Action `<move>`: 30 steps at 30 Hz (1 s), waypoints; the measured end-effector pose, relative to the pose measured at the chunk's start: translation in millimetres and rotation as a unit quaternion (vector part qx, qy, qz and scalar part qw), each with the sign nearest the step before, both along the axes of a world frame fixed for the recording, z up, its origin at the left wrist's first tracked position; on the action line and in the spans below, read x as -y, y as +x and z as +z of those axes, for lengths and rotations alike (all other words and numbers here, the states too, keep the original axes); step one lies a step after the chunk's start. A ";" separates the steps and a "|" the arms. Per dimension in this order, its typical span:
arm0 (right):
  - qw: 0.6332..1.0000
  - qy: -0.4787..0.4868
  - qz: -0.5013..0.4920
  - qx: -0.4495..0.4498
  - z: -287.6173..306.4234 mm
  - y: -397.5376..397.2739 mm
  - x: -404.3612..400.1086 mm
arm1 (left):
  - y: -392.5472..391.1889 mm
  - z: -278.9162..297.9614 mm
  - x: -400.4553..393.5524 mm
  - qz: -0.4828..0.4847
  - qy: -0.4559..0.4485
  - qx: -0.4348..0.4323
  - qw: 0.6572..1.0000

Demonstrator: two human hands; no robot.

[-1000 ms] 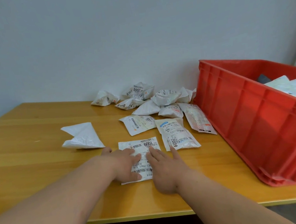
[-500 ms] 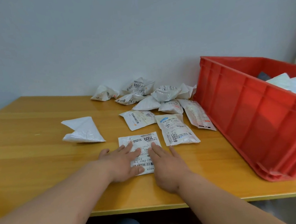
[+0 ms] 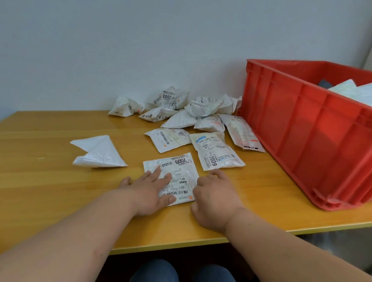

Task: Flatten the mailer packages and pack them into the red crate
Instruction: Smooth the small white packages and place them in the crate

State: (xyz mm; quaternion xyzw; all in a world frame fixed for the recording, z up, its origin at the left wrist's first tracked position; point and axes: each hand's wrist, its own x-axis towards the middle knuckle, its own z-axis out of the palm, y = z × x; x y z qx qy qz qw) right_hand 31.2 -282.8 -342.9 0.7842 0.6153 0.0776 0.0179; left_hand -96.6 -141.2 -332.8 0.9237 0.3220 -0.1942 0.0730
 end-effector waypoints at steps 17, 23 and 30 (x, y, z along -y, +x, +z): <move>0.991 -0.083 0.015 -0.105 5.8 6.1 -35.4 | 18.8 1.5 4.8 0.009 0.027 0.053 0.998; 0.997 -0.066 -0.013 -0.036 24.4 5.0 -55.8 | 24.0 6.9 -7.5 0.009 0.046 0.065 0.997; 0.998 -0.047 0.039 -0.008 7.7 21.5 -72.0 | 33.4 2.3 -16.3 -0.033 0.085 0.059 0.994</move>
